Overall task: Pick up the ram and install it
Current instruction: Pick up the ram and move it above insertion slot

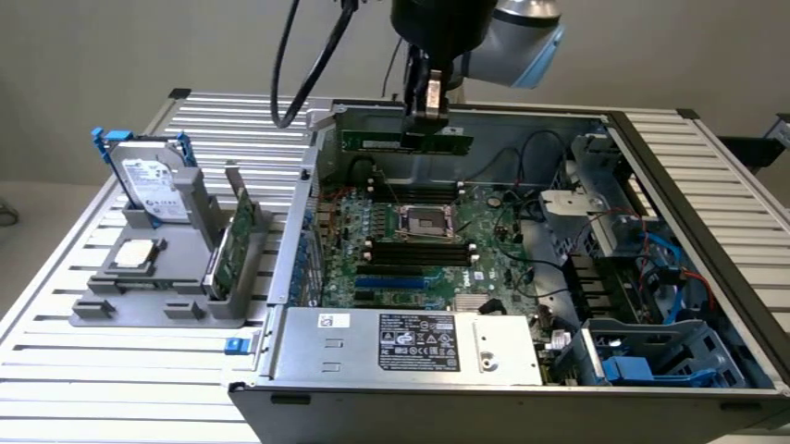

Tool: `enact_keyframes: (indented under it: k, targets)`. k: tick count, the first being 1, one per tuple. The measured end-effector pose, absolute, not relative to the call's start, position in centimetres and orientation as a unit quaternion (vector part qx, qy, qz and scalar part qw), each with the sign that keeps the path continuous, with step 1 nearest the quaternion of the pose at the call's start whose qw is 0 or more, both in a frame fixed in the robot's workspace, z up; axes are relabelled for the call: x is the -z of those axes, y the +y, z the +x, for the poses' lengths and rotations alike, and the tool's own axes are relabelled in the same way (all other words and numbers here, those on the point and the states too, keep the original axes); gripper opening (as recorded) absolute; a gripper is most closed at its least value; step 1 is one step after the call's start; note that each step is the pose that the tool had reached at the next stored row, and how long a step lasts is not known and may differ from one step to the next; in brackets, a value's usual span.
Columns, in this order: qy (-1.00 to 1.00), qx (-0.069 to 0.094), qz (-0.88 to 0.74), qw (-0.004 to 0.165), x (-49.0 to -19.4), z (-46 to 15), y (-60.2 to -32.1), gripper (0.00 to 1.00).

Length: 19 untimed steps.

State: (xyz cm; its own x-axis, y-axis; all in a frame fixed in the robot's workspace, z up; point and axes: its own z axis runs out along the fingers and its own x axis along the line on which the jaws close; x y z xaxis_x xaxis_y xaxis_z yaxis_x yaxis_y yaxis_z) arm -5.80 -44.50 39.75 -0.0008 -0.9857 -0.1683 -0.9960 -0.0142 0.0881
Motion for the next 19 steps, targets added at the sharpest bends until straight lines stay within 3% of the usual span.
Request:
enact_keyframes:
  k: [8,19]
  targets:
    - [0.709,-0.09,-0.699,0.029,-39.3,-5.3,-43.8,0.14]
    - [0.711,-0.07,-0.698,0.035,-39.1,-4.8,-41.8,0.14]
